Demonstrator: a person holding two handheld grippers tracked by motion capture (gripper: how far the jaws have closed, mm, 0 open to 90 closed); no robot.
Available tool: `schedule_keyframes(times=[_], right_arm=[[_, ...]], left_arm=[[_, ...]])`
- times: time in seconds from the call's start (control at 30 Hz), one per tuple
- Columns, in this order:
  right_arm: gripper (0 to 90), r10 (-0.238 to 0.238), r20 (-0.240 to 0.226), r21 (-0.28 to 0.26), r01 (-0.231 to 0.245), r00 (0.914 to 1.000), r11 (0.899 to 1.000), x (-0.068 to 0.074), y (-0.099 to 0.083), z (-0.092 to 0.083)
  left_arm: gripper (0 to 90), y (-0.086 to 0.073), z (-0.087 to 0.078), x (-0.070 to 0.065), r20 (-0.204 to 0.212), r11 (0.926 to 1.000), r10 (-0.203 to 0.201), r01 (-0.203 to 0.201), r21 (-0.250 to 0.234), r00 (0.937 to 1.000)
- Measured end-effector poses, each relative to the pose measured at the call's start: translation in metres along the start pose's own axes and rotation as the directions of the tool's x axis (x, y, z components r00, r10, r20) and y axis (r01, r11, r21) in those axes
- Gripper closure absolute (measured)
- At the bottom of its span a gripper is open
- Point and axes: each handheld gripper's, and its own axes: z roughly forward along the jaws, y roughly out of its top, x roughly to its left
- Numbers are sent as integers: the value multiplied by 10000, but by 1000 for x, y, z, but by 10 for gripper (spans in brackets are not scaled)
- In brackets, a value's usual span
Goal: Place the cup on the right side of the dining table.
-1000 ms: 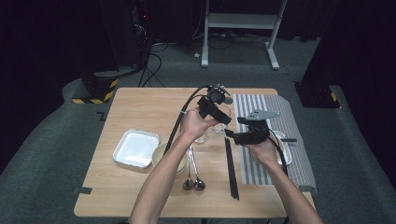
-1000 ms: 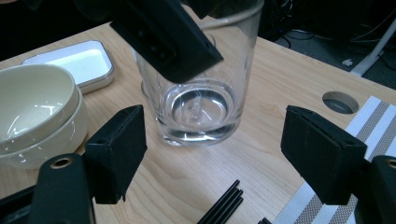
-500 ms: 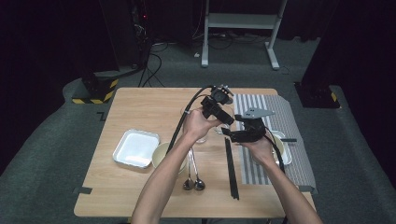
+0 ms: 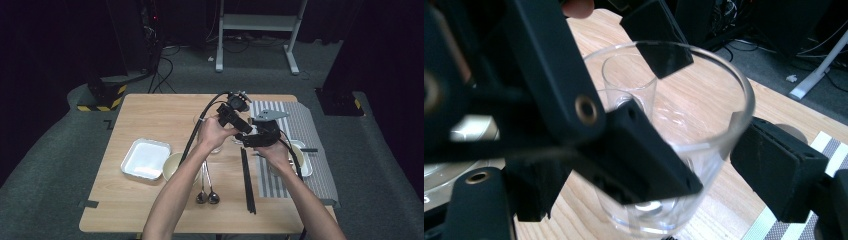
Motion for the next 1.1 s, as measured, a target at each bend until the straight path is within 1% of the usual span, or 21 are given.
schedule_keyframes(times=[0.1, 0.23, 0.43, 0.57, 0.8, 0.97, 1.1], right_arm=[[180, 19, -16, -18, -19, 10000, 10000, 0, 1, 2], [179, 43, -8, 68, -43, 10000, 10000, -1, 2, 4], [179, 124, 20, 157, -125, 9999, 9998, -2, 1, 7], [181, 9, 76, 220, -11, 10000, 9998, -2, 1, 9], [189, 91, 128, 387, -96, 9999, 9992, -1, 1, 11], [194, 91, 330, 545, -108, 9994, 9985, 1, 0, 12], [196, 89, 393, 526, -109, 9992, 9986, 2, 1, 11]], left_arm=[[184, 1, 0, -1, -8, 10000, -32, 32, -37, 10000], [184, 1, 1, 0, 7, 10000, 13, -13, 62, 10000], [184, 1, 4, -2, -7, 10000, 17, -17, 87, 10000], [184, 2, 6, -2, -8, 9999, -49, 49, 111, 10000], [183, 0, 9, -1, -15, 9998, -32, 32, 188, 10000], [183, -1, 11, 0, 146, 9998, -68, 66, 180, 9999], [182, -1, 10, -1, 91, 9999, 28, -30, 162, 10000]])
